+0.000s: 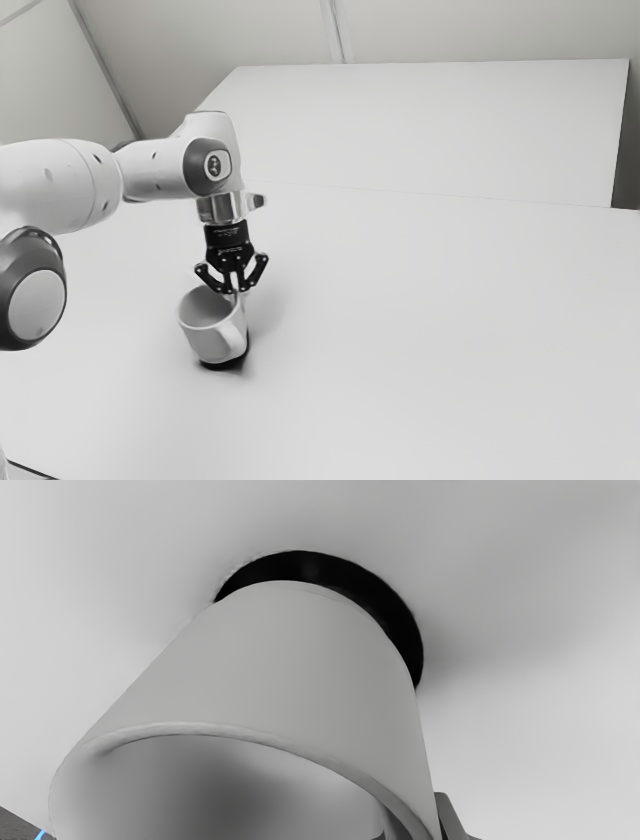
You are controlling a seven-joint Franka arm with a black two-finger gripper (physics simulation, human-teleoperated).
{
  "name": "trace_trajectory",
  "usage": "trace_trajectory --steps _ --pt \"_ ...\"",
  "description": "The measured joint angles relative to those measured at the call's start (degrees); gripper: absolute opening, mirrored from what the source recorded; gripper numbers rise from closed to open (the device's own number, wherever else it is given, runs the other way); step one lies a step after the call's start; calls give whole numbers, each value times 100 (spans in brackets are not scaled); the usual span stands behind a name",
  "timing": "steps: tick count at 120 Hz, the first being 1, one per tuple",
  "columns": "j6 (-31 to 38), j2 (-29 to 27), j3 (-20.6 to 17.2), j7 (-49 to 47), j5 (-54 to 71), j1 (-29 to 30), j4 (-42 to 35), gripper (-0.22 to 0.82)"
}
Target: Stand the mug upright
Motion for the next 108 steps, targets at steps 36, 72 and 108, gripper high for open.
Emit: trace_trajectory --steps 36,72,108 --pt "191 -20 23 -273 -309 52 -108 33" --pt "-124 -747 18 -321 -131 56 31 54" --pt "-230 -1552 -714 1055 1099 563 1345 59"
